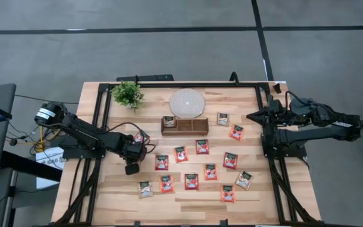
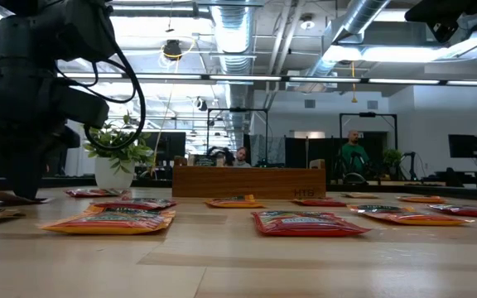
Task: Pick & Place Tea
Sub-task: Put the brown tea bag into the left of the wooden organizer
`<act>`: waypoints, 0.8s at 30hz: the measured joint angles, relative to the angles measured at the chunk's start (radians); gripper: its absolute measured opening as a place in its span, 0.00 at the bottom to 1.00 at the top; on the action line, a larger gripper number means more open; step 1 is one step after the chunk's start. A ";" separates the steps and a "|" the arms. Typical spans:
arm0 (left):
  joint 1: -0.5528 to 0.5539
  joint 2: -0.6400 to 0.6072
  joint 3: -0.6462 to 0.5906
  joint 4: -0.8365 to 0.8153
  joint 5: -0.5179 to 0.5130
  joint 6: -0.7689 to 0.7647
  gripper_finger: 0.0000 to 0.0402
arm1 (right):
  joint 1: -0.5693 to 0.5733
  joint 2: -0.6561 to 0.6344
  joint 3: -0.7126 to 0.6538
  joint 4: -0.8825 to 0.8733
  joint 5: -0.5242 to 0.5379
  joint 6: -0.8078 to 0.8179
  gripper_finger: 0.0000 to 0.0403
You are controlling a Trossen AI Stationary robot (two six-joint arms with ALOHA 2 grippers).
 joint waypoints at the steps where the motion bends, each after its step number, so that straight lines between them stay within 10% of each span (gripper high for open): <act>1: 0.000 0.000 0.000 0.000 0.000 -0.008 0.00 | 0.000 0.000 0.000 0.000 0.000 0.000 0.00; 15: -0.002 0.006 0.150 -0.183 -0.121 -0.041 0.00 | 0.000 0.000 0.000 0.000 0.000 0.000 0.00; 24: -0.002 0.004 0.407 -0.356 -0.437 -0.003 0.00 | 0.000 0.000 0.000 0.000 0.000 0.000 0.00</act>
